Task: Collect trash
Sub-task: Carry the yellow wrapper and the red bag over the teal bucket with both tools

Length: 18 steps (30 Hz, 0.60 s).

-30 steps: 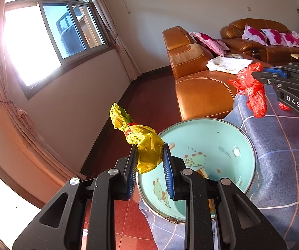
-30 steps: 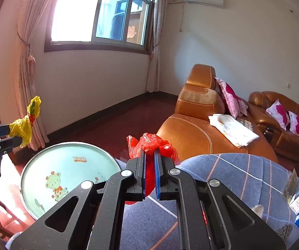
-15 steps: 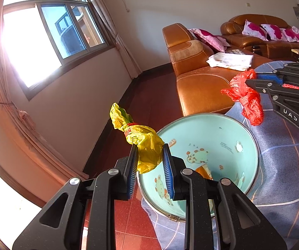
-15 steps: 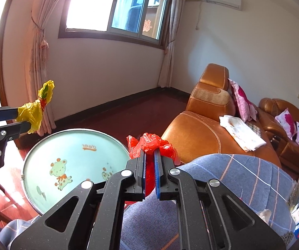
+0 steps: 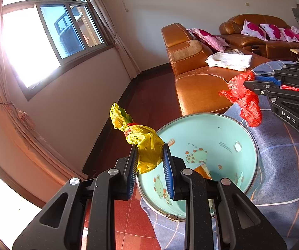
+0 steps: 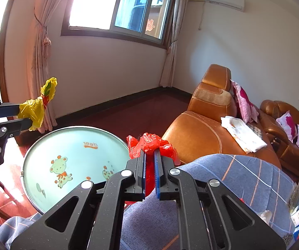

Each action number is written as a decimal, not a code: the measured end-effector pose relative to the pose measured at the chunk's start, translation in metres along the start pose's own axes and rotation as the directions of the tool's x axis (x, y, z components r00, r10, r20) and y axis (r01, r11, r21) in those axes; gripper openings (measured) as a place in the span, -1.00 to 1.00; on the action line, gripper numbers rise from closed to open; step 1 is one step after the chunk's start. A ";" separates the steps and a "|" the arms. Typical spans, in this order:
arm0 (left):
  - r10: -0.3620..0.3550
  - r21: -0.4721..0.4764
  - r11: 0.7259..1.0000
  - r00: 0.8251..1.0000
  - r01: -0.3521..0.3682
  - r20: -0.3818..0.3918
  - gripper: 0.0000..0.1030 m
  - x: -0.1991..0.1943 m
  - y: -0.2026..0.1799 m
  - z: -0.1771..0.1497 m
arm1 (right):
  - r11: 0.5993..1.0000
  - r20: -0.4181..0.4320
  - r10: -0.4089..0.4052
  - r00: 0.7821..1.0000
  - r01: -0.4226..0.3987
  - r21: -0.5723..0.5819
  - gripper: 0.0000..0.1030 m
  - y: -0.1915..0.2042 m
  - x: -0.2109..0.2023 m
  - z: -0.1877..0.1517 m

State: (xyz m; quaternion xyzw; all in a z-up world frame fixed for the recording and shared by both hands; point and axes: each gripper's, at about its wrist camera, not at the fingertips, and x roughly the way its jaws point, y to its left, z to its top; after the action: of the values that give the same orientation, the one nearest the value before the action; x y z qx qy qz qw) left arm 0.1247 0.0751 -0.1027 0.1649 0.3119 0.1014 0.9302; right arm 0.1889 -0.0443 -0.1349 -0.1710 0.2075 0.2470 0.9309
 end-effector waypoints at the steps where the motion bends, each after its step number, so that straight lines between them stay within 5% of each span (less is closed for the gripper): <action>1: 0.000 0.000 1.000 1.000 0.000 0.000 -0.54 0.000 0.000 0.000 | 1.000 0.000 0.000 1.000 0.000 -0.002 -0.86 0.000 0.000 0.000; 18: -0.060 0.023 0.998 0.998 0.060 0.006 -0.46 -0.005 -0.004 -0.004 | 0.998 -0.008 0.049 0.999 -0.049 -0.038 -0.84 0.010 0.000 0.000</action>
State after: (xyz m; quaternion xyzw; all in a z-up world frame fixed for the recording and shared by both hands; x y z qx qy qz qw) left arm 0.1184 0.0709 -0.1047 0.1664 0.3147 0.0693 0.9319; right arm 0.1840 -0.0365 -0.1373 -0.1847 0.2101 0.2732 0.9204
